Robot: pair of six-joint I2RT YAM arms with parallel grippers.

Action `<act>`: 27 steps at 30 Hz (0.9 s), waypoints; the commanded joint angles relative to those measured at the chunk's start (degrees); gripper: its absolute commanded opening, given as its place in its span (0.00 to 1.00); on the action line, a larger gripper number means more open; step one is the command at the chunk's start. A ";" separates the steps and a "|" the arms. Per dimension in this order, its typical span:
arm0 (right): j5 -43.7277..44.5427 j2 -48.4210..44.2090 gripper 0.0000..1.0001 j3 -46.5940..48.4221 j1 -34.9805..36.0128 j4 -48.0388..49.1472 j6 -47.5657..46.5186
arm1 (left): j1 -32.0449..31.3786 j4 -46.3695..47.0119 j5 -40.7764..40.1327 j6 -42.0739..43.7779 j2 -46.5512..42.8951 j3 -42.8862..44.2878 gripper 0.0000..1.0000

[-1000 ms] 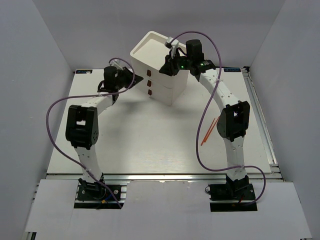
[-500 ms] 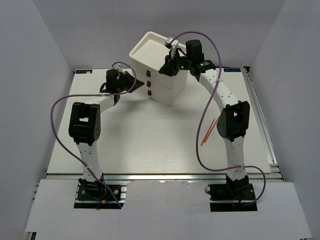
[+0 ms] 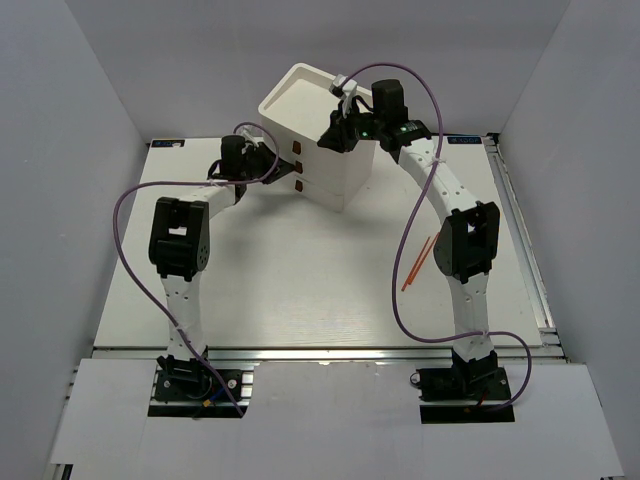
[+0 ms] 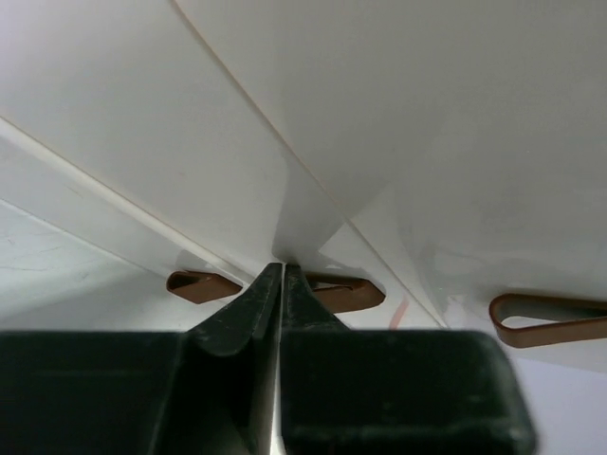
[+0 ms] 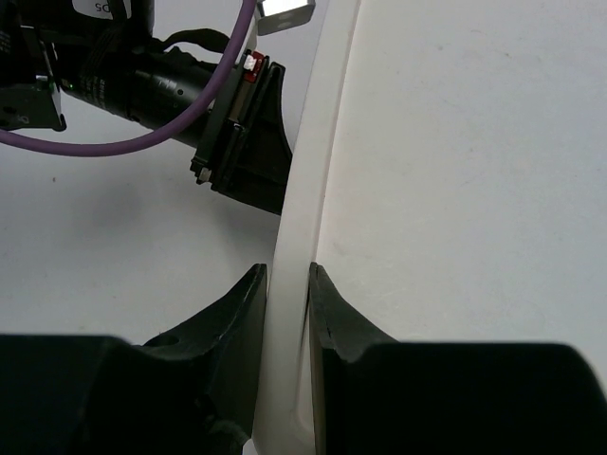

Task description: Sort the eating utensils into containers

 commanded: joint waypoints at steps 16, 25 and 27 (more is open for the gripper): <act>-9.73 0.06 0.00 -2.00 3.35 -6.99 2.01 | -0.94 0.64 2.96 17.41 -6.06 -9.23 0.58; -9.56 0.24 0.00 -2.18 3.17 -6.82 1.92 | -2.79 1.52 -1.26 30.43 -1.93 -7.13 0.60; -9.65 0.33 0.00 -2.09 3.17 -6.64 2.01 | -2.88 1.52 -1.17 30.43 -0.78 -5.11 0.60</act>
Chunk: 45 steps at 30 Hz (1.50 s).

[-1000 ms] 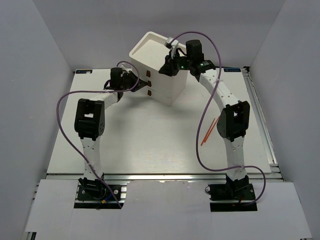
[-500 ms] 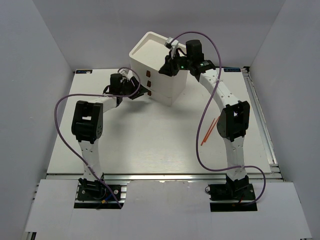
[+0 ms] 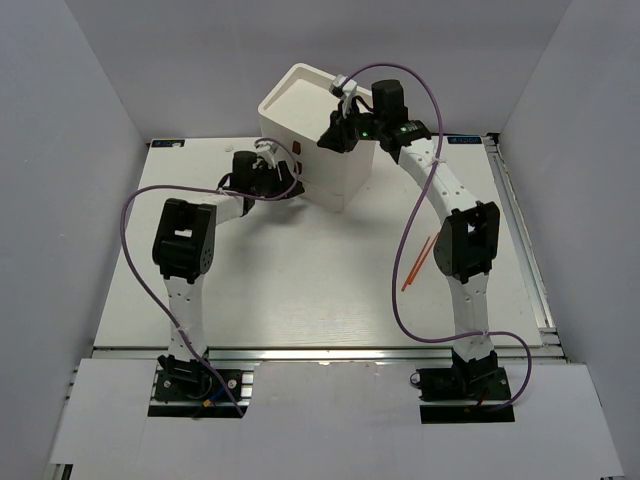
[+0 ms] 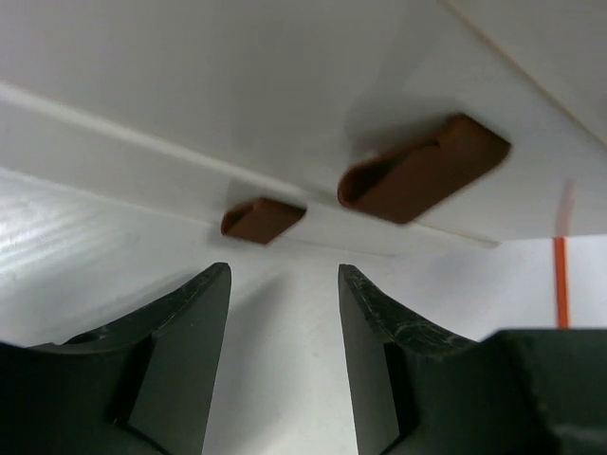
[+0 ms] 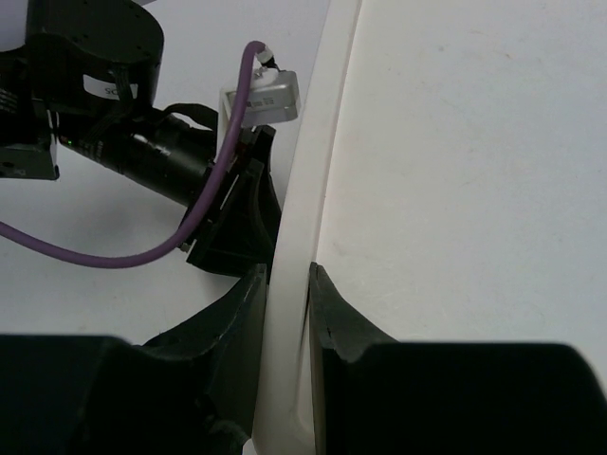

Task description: Sort the eating utensils into containers

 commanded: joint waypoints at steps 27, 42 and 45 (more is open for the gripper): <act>-9.21 0.24 0.00 -2.77 2.82 -7.25 1.94 | -1.04 2.49 -2.25 5.41 1.61 4.50 0.00; -6.05 0.24 0.00 -3.30 2.03 -7.69 -0.17 | 1.07 2.49 -3.57 8.92 -15.42 -16.83 0.00; -5.61 0.41 0.00 -3.13 2.03 -7.78 -0.52 | 1.24 2.49 -3.83 8.93 -20.60 -20.97 0.00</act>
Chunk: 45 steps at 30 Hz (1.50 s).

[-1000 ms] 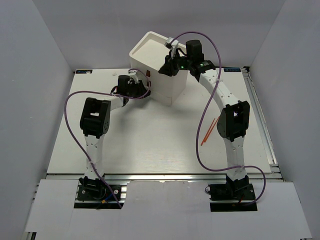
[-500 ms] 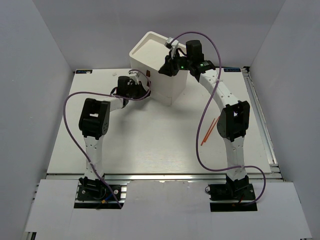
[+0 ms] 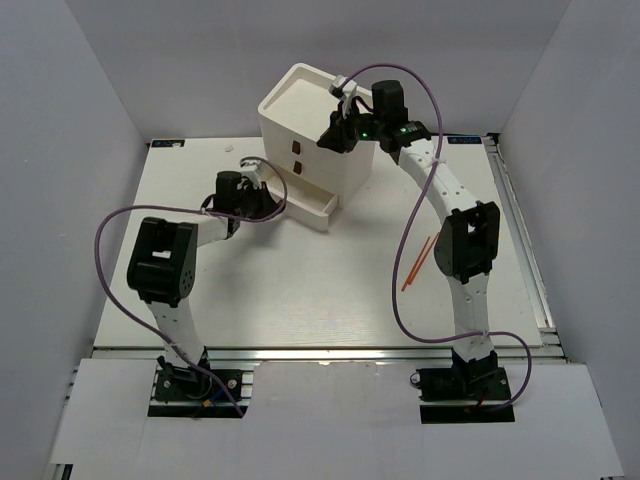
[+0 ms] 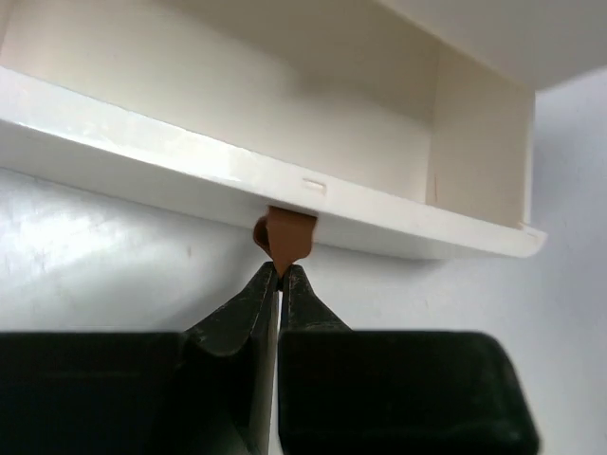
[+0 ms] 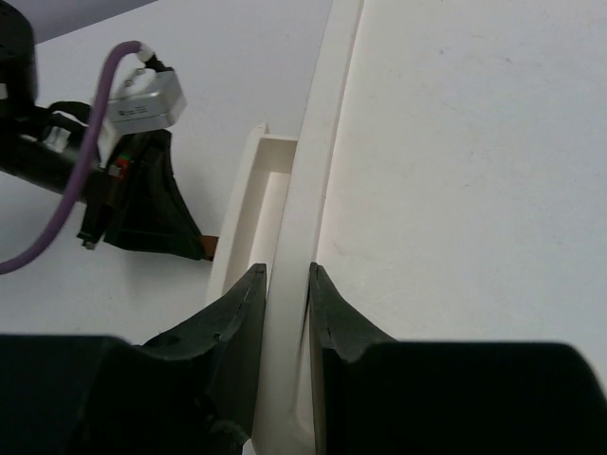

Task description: Sort the eating utensils into containers

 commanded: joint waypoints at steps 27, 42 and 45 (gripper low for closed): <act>-1.83 -6.57 0.72 6.57 -0.74 -5.92 -7.28 | 0.63 -2.59 -8.42 -4.57 -28.02 -9.34 0.98; -32.41 -25.02 0.85 -17.96 -2.94 -15.76 -48.64 | 1.25 -6.55 -12.74 -10.63 -49.12 -15.06 0.98; -25.51 -23.72 0.81 -14.55 -2.59 -37.95 -69.63 | 1.25 -8.82 -12.55 -11.34 -53.33 -17.52 0.98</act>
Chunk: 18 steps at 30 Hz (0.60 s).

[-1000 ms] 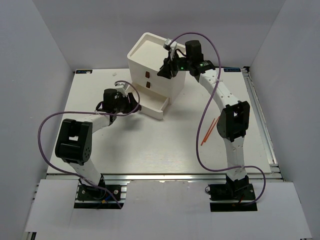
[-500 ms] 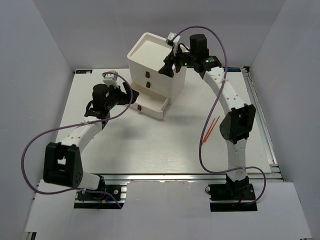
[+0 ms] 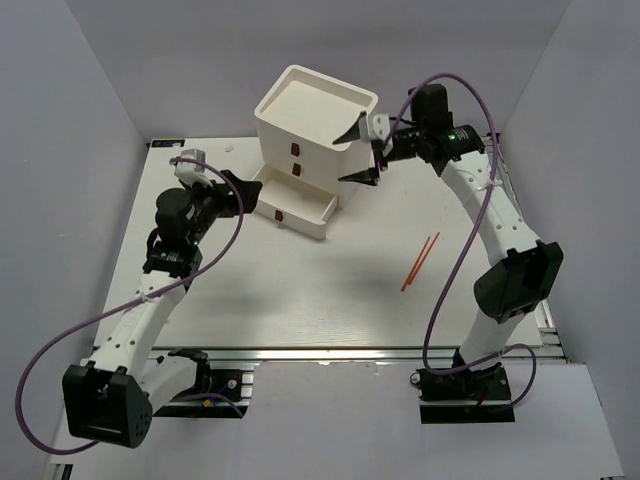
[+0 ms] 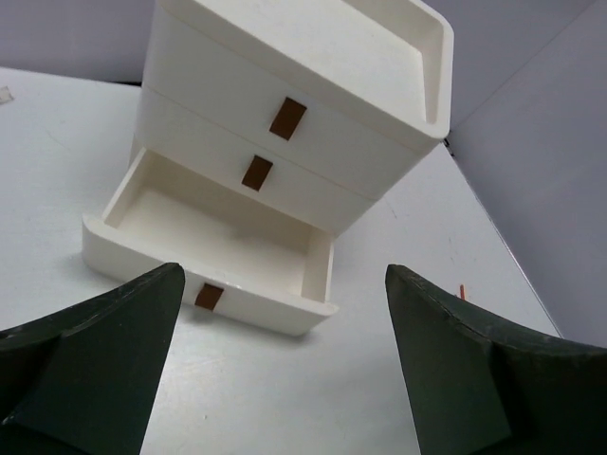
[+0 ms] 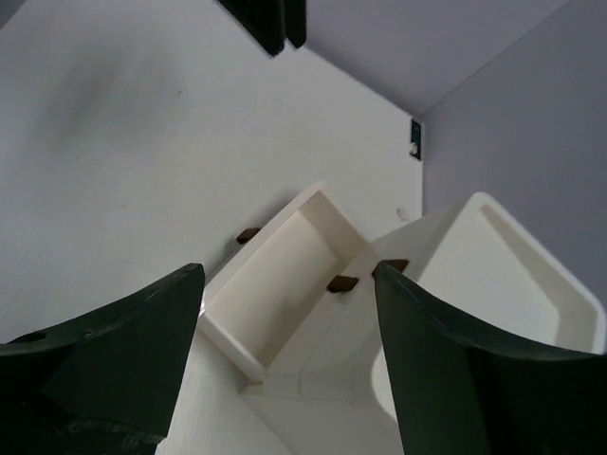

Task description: Sort the eating utensils into containers

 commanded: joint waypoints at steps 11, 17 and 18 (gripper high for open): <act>32.13 -1.74 0.38 -15.66 -1.38 -43.27 -50.64 | 0.51 -4.47 0.62 -4.40 -8.37 -8.26 0.98; 41.10 -1.48 0.32 -26.91 -7.44 -36.79 -51.76 | 0.51 -3.68 1.15 -4.32 -7.58 -8.36 0.98; 42.06 -1.48 0.34 -28.05 -7.89 -35.20 -52.21 | 0.51 -3.68 1.15 -4.32 -7.41 -8.36 0.98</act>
